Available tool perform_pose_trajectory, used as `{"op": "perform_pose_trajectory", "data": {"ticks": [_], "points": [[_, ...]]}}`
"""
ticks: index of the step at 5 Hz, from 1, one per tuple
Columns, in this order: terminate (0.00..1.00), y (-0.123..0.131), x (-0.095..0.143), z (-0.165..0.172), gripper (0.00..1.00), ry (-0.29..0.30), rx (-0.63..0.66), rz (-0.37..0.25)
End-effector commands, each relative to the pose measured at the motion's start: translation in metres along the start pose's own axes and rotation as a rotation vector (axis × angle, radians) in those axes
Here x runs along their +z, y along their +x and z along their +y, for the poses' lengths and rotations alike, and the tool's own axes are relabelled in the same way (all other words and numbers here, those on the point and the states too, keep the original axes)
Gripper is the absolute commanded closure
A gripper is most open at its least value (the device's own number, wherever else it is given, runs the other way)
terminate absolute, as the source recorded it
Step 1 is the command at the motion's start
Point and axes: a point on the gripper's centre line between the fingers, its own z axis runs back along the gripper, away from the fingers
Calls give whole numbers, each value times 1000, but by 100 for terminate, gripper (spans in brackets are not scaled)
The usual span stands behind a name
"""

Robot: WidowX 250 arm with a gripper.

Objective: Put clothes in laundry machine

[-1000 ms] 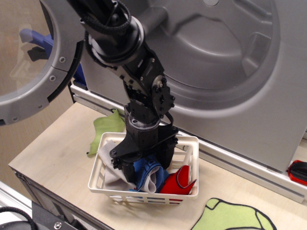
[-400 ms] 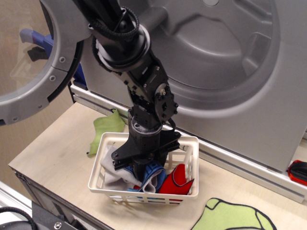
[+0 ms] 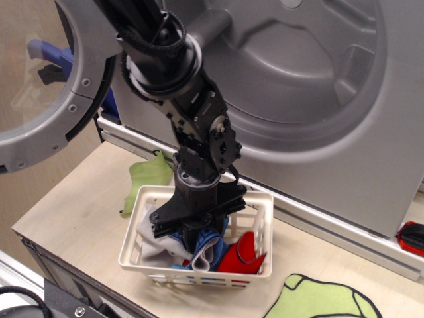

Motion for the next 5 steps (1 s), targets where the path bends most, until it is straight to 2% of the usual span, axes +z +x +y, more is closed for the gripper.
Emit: {"op": "perform_pose_trajectory", "data": {"ticks": [1, 2, 3, 4, 5], "points": [[0, 8, 57, -5, 100, -89, 4, 8], [0, 11, 73, -4, 100, -111, 1, -6], [0, 15, 109, -7, 100, -200, -25, -68], [0, 26, 132, -20, 100, -244, -38, -85], [0, 38, 144, -34, 100, -287, -56, -141]]}}
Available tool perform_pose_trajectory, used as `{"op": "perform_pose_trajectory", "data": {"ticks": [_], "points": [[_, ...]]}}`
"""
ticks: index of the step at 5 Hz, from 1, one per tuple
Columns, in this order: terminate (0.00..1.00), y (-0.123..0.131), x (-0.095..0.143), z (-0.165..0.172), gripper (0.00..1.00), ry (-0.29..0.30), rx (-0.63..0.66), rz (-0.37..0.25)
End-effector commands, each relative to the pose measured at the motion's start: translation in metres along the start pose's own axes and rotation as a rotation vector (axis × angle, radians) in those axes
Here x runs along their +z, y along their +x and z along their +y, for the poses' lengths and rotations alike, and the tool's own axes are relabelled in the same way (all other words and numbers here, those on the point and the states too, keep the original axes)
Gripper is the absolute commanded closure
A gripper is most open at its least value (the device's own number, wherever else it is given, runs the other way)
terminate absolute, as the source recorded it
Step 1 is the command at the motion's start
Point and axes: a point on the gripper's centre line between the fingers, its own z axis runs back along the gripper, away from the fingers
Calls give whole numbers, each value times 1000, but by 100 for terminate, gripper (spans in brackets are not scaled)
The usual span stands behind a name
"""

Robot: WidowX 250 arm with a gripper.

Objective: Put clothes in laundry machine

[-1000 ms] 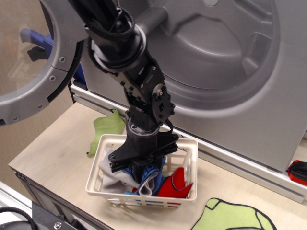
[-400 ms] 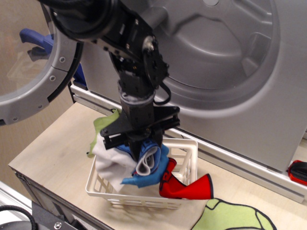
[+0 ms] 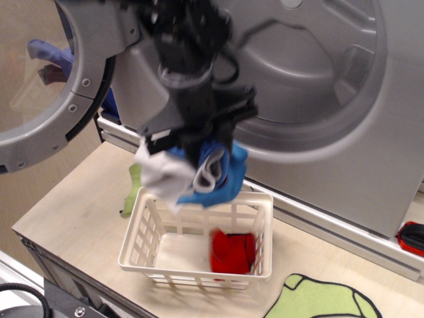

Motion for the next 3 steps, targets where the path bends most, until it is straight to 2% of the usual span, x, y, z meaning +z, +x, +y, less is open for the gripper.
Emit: {"op": "perform_pose_trajectory", "data": {"ticks": [1, 3], "points": [[0, 31, 20, -40, 100, -113, -12, -108], [0, 40, 25, -76, 100, -203, -47, -170]]}}
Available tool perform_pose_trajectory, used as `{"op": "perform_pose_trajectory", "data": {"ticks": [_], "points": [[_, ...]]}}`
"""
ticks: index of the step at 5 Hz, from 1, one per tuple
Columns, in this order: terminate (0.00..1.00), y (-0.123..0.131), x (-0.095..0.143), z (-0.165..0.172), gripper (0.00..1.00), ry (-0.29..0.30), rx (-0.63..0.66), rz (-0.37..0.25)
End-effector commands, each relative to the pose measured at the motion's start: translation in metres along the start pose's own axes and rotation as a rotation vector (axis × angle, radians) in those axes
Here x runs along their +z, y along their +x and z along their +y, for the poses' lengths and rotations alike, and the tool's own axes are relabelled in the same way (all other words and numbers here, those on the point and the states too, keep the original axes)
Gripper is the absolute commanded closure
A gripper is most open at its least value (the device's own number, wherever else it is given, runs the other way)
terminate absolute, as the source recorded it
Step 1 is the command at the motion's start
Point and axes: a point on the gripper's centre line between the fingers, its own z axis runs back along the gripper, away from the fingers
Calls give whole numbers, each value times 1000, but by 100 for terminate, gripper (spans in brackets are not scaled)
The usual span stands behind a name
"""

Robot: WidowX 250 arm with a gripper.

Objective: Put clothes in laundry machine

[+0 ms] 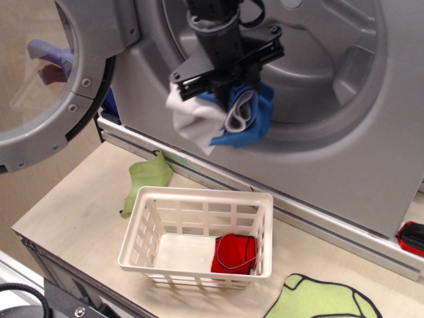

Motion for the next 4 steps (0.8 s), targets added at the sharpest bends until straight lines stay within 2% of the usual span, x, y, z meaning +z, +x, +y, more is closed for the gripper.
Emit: {"op": "perform_pose_trajectory", "data": {"ticks": [1, 4], "points": [[0, 16, 9, -37, 100, -112, -18, -85], [0, 15, -12, -56, 100, -146, -70, -145]]}}
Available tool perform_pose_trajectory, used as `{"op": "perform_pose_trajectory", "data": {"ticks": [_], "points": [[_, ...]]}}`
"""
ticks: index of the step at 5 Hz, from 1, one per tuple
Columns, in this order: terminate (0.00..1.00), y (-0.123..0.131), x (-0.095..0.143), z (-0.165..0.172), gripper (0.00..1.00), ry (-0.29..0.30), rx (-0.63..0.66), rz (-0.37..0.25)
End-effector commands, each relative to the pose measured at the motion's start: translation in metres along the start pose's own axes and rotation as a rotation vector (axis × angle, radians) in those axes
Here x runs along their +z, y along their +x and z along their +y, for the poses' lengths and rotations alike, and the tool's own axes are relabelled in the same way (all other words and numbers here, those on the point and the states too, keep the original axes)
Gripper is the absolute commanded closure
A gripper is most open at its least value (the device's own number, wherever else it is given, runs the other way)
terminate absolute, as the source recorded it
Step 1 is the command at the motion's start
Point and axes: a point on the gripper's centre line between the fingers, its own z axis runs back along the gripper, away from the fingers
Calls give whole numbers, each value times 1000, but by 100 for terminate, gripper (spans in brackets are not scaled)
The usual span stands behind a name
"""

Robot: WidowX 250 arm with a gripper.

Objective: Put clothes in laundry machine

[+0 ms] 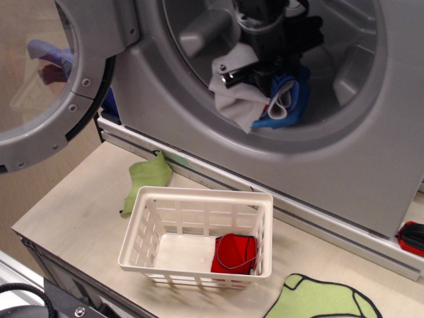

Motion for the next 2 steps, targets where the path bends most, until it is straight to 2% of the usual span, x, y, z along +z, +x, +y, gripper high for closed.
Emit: {"op": "perform_pose_trajectory", "data": {"ticks": [1, 2], "points": [[0, 11, 3, -19, 100, -76, -37, -70], [0, 15, -4, -18, 0, -79, -32, -81]]}}
